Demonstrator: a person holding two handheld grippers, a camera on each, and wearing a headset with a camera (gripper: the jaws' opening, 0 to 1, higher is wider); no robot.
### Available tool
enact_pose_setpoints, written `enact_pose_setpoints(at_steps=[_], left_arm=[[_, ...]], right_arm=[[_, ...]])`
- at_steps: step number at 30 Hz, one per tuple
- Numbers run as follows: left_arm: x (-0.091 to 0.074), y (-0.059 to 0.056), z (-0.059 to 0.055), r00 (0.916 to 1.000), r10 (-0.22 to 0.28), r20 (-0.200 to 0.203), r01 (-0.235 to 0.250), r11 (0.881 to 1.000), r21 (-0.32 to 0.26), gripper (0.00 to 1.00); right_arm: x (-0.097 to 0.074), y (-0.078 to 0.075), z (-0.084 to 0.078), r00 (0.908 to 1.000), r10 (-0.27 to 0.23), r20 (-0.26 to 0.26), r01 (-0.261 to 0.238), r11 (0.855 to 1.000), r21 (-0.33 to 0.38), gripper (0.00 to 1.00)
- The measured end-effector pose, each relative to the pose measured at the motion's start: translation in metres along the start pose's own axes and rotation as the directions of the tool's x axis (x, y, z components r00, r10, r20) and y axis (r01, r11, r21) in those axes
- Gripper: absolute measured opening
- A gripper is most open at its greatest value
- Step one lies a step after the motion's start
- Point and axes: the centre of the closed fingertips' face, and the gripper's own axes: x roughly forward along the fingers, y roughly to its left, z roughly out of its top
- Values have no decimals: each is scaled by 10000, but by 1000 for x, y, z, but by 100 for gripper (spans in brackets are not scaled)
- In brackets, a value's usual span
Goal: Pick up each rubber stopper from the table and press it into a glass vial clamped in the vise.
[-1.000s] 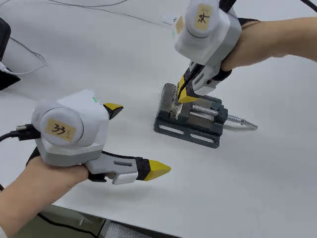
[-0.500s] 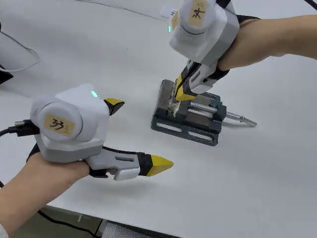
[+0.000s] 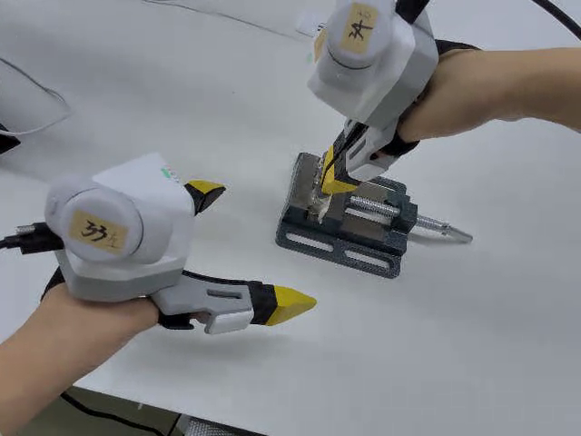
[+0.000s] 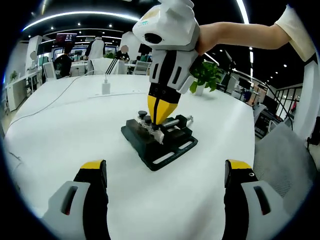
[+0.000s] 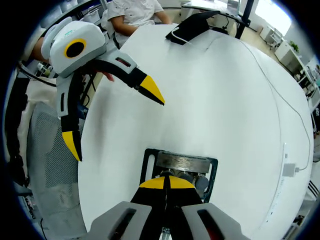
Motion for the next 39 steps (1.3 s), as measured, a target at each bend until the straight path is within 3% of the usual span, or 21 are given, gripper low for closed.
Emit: enact_pose_setpoints(at_steps=[7, 13, 17, 19, 24, 39], left_arm=[[-2, 2, -3, 10000, 76, -38, -76, 9999, -106, 97], [-3, 1, -5, 9999, 100, -71, -101, 9999, -125, 97], [-2, 0, -3, 9999, 88, -48, -88, 9999, -95, 97], [-2, 0, -1, 10000, 92, 21, -92, 9999, -107, 97], [-2, -2, 3, 9999, 87, 80, -86, 10000, -36, 97], [-15, 3, 13, 9992, 351, 189, -355, 9991, 219, 97]], right_arm=[[1, 0, 1, 9997, 91, -228, -87, 9998, 151, 0], [0, 0, -1, 9997, 225, -93, -221, 9989, 409, 0], [1, 2, -1, 9968, 92, -794, -100, 9999, -104, 0], [1, 2, -1, 9906, 89, -1367, -135, 9994, -324, 0], [4, -1, 0, 9851, 72, -1718, -122, 9995, -279, 0], [-1, 3, -3, 9975, 226, -674, -198, 9989, 425, 0]])
